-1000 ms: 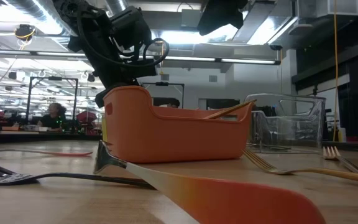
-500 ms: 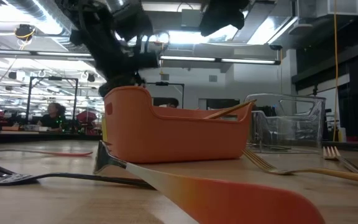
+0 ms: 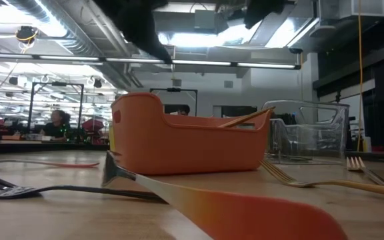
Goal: Sort silverware by color (type)
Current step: Put the gold fork into the orange bin
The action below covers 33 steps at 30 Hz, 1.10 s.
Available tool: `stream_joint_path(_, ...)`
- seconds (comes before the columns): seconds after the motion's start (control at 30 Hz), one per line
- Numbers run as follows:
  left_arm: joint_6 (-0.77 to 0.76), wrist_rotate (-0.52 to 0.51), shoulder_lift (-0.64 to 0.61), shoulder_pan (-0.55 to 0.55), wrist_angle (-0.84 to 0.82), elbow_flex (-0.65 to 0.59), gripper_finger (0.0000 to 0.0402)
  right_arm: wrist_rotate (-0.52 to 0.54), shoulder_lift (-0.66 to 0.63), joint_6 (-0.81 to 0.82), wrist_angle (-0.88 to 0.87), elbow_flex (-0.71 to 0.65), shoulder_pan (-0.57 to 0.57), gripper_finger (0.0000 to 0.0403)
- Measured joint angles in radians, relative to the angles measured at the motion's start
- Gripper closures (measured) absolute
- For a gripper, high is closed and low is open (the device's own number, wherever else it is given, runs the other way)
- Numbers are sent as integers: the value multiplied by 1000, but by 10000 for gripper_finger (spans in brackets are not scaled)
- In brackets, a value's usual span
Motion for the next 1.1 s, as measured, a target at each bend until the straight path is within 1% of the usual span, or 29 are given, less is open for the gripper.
stream_joint_path(0.07, -1, 1, -52, 0, -4, 1, 324, 49, -5, 13, -47, 23, 18, 329)
stream_joint_path(0.13, -2, 1, -103, 0, -60, 0, 324, 87, -11, 49, -94, 34, 41, 329)
stream_joint_path(0.2, -8, 2, -155, 0, -79, 1, 324, 102, -24, 99, -130, 38, 62, 329)
stream_joint_path(0.37, -34, 3, -271, 0, -216, 1, 324, 105, -42, 232, -217, 35, 135, 329)
stream_joint_path(0.57, -113, 1, -373, 0, -346, 0, 324, 131, -42, 472, -299, 35, 209, 329)
stream_joint_path(0.63, -115, 0, -399, 0, -402, 0, 324, 140, -42, 556, -305, 28, 237, 329)
stream_joint_path(0.77, -114, 0, -438, 0, -437, 0, 324, 188, -41, 749, -330, 15, 293, 329)
stream_joint_path(0.9, -115, 0, -460, 0, -465, 0, 324, 232, -41, 991, -324, -13, 342, 329)
stream_joint_path(1.0, -115, 9, -480, 0, -520, 0, 324, 273, -37, 1210, -241, -30, 375, 329)
stream_joint_path(1.03, -115, 8, -488, 0, -547, -1, 324, 280, -31, 1239, -183, -30, 385, 329)
stream_joint_path(1.1, -115, 8, -501, 0, -571, 0, 324, 284, -18, 1245, -74, -30, 401, 329)
